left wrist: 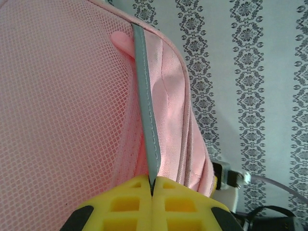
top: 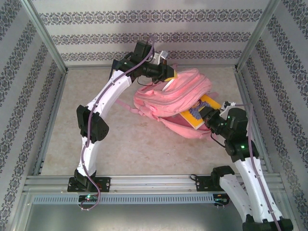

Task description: Pack the student bag

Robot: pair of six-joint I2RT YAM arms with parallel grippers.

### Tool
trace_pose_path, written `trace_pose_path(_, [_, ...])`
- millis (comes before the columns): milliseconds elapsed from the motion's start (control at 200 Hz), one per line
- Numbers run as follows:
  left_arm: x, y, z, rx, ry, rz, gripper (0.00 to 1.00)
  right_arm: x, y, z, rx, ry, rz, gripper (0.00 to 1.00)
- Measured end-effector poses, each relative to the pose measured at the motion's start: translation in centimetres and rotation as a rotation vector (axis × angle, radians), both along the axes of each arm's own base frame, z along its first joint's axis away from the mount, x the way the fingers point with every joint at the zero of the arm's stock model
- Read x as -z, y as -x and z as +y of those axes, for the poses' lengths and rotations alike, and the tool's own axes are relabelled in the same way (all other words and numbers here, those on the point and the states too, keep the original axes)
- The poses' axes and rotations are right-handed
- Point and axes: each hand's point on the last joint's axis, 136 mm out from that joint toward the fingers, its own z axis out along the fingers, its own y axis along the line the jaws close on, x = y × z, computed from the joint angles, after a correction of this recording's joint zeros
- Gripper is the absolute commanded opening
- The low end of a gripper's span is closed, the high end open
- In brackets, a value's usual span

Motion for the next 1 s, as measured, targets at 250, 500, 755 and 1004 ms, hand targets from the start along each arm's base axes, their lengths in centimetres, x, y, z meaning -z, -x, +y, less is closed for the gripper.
trace_pose_path(250, [-1.4,0.3,0.1,-0.008,0.042,0.023,0.00,0.8,-4.1,1.0,0.025,-0.060,0.003,0.00])
trace_pose_path(500, [-2.4,-0.2,-0.4,-0.023,0.095,0.042,0.00,6.8,-7.2,4.3,0.019,0.022,0.126,0.00])
trace_pose_path(755, [-2.2,-0.5,-0.3,-0.024,0.107,0.048,0.00,9.0,-11.3,7.4,-0.023,0.116,0.152,0.75])
trace_pose_path(1004, [-1.9,-0.9,0.5,-0.025,0.110,0.061,0.00,3.1,-8.3,2.0,0.067,0.273,0.027,0.80])
